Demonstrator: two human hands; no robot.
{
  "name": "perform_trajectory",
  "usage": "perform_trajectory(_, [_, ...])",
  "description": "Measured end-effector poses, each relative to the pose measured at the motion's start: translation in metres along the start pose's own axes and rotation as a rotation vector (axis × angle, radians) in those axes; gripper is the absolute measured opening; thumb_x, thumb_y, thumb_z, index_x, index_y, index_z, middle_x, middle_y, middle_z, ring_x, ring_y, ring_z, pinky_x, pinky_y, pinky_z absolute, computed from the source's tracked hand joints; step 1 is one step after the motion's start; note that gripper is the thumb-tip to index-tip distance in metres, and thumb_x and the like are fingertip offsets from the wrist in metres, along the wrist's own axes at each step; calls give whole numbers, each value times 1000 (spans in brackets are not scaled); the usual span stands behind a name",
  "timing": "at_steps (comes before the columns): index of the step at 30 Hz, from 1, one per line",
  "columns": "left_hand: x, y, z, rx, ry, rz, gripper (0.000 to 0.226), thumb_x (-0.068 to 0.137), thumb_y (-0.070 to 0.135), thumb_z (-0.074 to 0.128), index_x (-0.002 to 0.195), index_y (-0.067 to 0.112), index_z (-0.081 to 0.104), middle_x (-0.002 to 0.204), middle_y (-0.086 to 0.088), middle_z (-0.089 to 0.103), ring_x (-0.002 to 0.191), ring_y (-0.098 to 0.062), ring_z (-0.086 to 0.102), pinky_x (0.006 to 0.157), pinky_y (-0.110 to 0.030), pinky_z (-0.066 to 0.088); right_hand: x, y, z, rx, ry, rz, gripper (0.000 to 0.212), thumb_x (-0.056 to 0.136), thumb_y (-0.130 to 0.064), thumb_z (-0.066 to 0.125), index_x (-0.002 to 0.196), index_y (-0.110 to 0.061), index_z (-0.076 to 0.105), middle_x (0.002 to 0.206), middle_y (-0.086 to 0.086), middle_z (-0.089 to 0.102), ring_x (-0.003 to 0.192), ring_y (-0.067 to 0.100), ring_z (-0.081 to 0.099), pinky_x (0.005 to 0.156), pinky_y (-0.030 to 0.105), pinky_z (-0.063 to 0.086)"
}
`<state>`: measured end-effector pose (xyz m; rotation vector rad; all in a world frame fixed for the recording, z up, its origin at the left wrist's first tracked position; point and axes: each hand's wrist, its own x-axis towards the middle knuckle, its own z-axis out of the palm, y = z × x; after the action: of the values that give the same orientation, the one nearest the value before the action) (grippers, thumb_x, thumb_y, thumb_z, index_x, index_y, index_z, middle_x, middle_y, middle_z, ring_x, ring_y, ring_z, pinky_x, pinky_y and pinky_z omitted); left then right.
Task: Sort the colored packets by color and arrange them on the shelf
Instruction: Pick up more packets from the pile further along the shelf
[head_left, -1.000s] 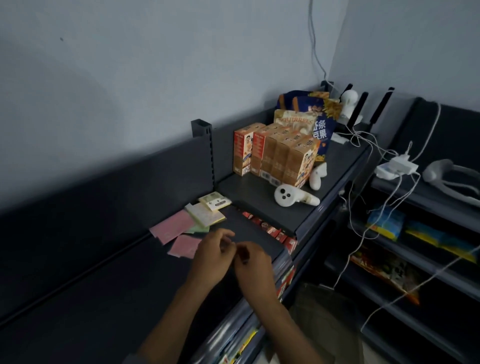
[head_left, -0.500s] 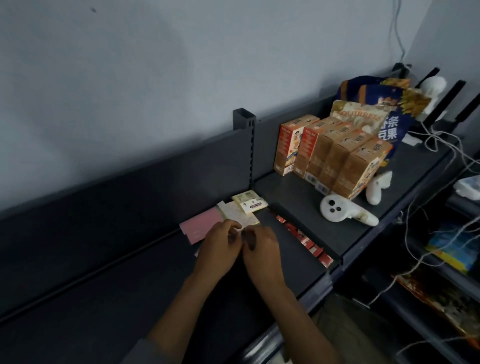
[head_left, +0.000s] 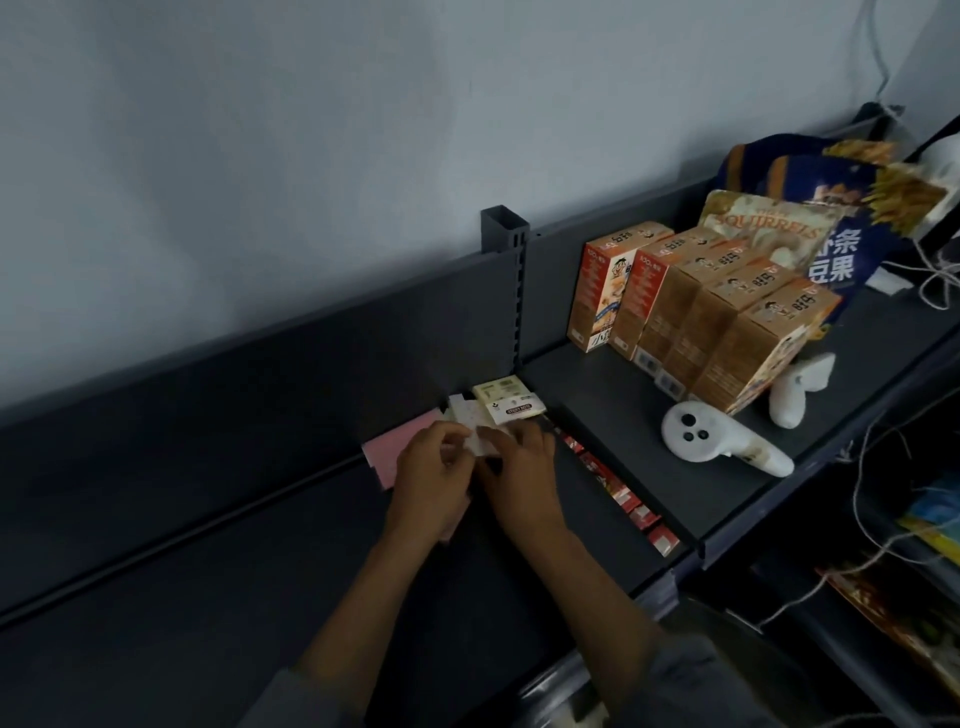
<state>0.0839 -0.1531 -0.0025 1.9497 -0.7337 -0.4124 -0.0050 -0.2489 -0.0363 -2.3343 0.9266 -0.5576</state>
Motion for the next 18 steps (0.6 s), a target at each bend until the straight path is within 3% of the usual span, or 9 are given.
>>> perform_trajectory(5, [-1,16,-8,-164,142,123,25,97,10,55,112,27,66,114,12,65,100,2,62,83,-14,50,-7,-8,-4,114,245,-153,28,100,-19,56,126,-19,66,115,1,60,104,17,47,89,28,44])
perform_trajectory(8, [3,10,-10,-145,153,122,32,99,17,55,127,32,60,129,13,57,115,-2,57,94,-25,52,-11,-22,-15,462,378,3,19,107,-28,44,102,-18,60,89,-4,61,78,4,53,66,23,42])
perform_trajectory(10, [2,4,-12,-119,155,67,39,100,24,55,136,37,54,135,17,52,123,-5,53,97,-31,51,-9,-32,-21,747,403,168,25,106,-35,42,92,-17,53,74,-1,58,62,5,53,52,31,44])
perform_trajectory(15, [-6,10,-15,-122,154,31,32,98,17,58,121,39,60,120,17,65,103,5,60,78,-9,47,-4,-36,-17,924,345,272,25,107,-30,44,93,-13,56,83,-2,63,70,-1,59,59,20,47])
perform_trajectory(18, [-9,9,-20,-94,198,22,38,93,7,57,119,34,63,115,15,67,101,2,62,83,-21,53,-6,-38,-9,966,263,284,24,107,-32,45,95,-15,58,88,0,66,76,6,63,62,23,49])
